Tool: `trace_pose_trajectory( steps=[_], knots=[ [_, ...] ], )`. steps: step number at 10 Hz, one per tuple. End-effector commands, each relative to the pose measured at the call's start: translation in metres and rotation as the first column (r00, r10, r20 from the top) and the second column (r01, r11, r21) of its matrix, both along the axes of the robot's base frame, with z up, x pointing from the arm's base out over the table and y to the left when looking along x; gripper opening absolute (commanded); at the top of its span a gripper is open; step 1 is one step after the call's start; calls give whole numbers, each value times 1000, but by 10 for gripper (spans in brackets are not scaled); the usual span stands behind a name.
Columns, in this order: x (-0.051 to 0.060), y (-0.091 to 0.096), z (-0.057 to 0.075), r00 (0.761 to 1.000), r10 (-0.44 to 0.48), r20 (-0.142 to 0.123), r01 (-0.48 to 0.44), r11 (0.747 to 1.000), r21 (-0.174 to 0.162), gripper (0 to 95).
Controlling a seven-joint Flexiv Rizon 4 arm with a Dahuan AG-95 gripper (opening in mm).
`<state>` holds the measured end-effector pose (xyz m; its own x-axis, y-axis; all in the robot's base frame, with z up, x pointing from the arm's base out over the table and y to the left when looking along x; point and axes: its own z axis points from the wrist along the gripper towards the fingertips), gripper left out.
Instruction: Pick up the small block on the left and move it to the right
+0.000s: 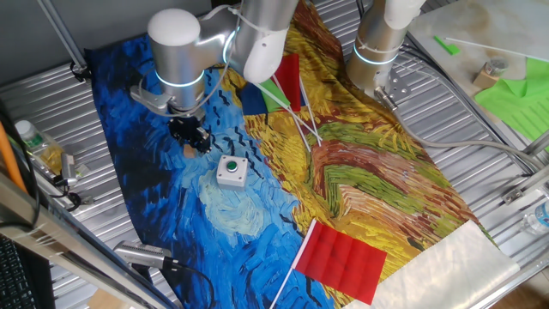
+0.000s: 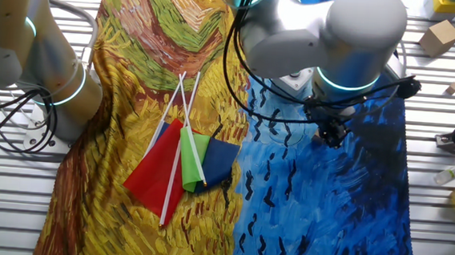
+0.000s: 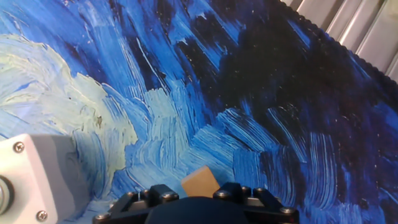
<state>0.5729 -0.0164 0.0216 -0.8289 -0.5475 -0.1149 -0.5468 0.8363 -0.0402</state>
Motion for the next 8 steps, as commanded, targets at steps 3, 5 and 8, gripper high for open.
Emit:
trace_pose_trajectory(
  steps=[3,5,8],
  knots=[
    [0,0,0,1000,-13,5,13,1000,3,0],
    [1,0,0,1000,-14,3,14,1000,2,0],
    [1,0,2,1000,-27,0,27,1000,3,0]
  ],
)
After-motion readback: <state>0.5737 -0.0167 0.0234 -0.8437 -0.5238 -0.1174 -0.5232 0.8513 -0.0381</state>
